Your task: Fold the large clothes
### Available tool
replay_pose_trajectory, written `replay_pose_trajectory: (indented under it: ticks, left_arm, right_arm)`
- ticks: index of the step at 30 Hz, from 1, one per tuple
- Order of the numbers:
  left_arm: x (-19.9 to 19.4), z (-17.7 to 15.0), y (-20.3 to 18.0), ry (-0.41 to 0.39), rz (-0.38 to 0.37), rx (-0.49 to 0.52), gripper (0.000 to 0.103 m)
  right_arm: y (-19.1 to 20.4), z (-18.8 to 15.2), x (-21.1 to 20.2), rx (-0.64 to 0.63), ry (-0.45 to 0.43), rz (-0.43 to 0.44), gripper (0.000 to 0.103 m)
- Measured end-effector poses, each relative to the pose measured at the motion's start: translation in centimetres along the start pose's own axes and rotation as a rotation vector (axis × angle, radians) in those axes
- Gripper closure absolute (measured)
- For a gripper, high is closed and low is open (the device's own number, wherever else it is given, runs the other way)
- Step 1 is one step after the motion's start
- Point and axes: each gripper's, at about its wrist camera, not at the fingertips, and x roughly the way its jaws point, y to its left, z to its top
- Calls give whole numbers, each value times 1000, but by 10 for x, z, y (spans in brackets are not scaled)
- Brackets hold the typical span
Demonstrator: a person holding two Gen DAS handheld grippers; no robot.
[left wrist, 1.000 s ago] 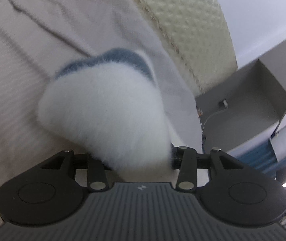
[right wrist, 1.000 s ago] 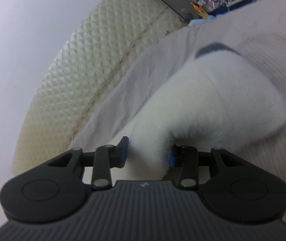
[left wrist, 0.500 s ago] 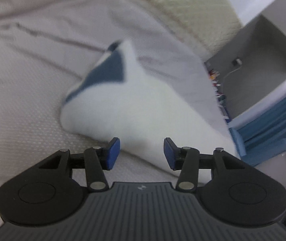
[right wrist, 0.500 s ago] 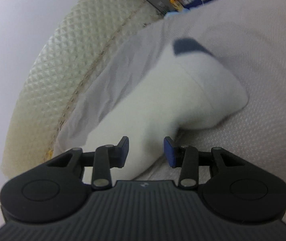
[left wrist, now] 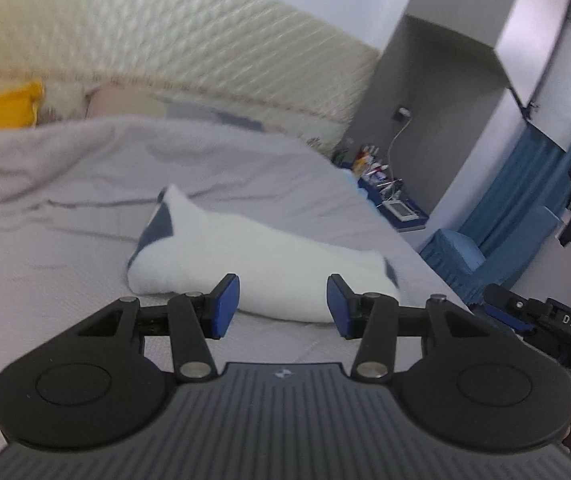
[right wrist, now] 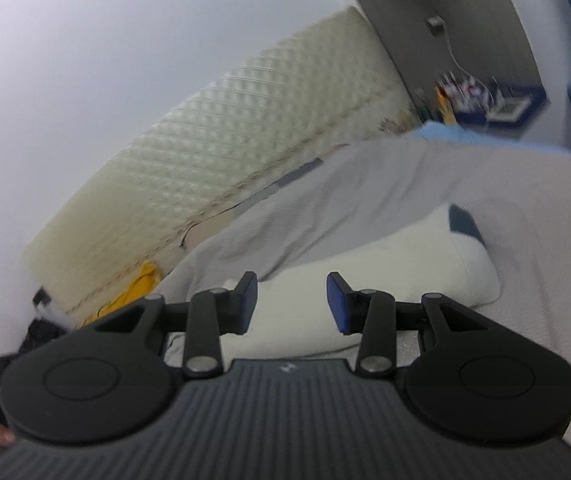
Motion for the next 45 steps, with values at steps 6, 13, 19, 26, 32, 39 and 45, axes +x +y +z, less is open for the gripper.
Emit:
replay_pose_trajectory:
  ticks: [6,13,19,26,32,39,45]
  left_arm:
    - [-89,-25,-47,-61,23,116,50]
    - [-158,-72,-71,-85,74,192,50]
    - [-184,-114,-71,-98,104,226,50]
    - [-201,-148,-73,-122,106,275,50]
    - [-201,-163,-72,-137,90,288,50]
    - [-198,-181,-71,-152,88,288,48]
    - [-183,-192,-61,-146,99,288,47]
  right_arm:
    - [37,-8,-69,-129,-28,-16,60]
    - [58,-37,-124,-213,-50,-17,60]
    - [57,-69,-145,-258,-46,-39,60]
    - [56,-104,-154,-293,-59,-65,60]
    - [61,-123,-150,-341,-72,-79,60]
    - [59,-146,-145,-354,-72,-84,60]
    - [58,-161,-135,-395,-72,-108,60]
